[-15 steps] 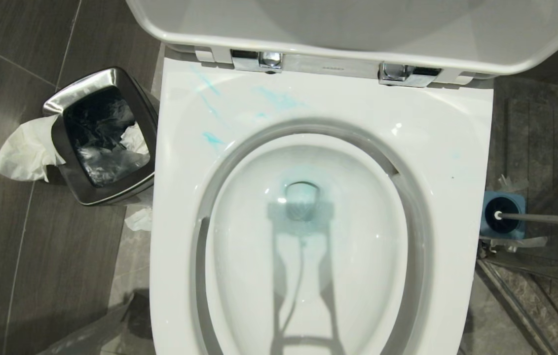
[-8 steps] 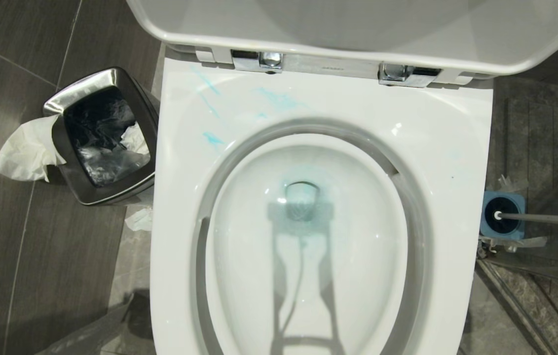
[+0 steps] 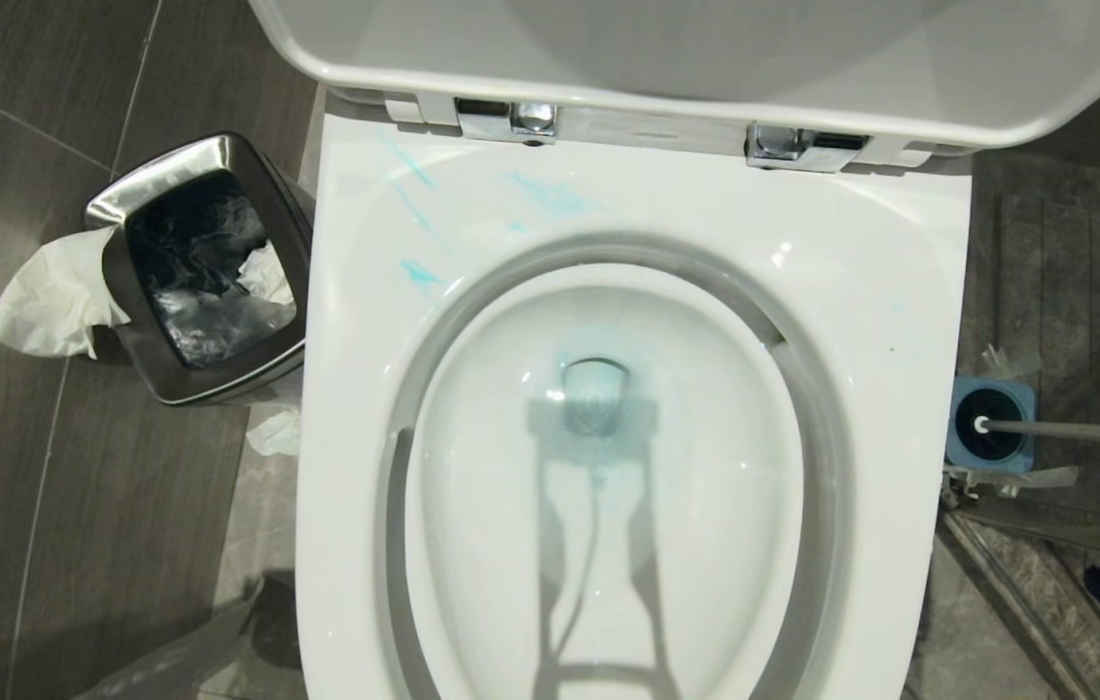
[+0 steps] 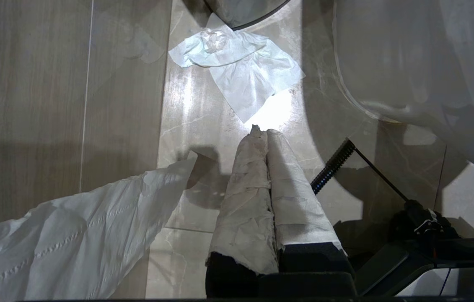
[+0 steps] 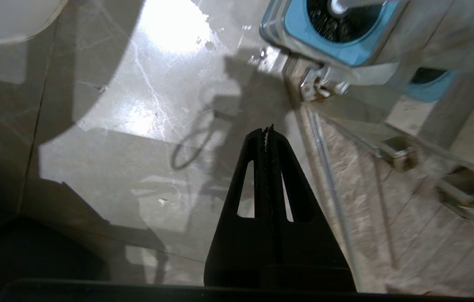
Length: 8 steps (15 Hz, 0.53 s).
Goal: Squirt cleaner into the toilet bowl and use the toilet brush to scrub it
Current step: Scrub the toilet bowl
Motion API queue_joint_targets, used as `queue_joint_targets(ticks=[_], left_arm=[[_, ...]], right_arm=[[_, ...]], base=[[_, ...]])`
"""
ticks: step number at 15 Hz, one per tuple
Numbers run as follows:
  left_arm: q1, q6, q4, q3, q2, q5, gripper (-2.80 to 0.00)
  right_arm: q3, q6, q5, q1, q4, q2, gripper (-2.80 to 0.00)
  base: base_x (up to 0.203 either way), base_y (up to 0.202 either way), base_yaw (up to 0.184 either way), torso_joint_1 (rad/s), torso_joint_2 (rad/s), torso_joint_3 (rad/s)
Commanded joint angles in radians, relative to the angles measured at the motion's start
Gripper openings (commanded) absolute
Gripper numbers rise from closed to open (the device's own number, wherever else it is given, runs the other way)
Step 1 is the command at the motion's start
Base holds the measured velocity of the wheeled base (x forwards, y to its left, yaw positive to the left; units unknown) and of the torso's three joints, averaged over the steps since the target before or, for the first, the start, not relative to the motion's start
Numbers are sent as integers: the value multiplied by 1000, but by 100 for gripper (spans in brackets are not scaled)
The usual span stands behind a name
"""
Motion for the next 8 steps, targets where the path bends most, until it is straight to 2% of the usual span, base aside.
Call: queue_joint_targets(ticks=[1,5,6,8], left_arm=[[0,0,0,2,0,0,-280],[0,0,0,2,0,0,-280],[0,0,0,2,0,0,-280],[0,0,0,2,1,0,-280]], right_arm=[[0,39,-11,-1,-95,200,-280],[0,84,-39,1,-314,400,-280],[1,85,-62,6,-393,439,-280],[1,86,-160,40,-560,500,-280]], base=[[0,0,0,0,0,0],[0,0,0,0,0,0],[0,0,0,0,0,0],[0,0,0,0,0,0]])
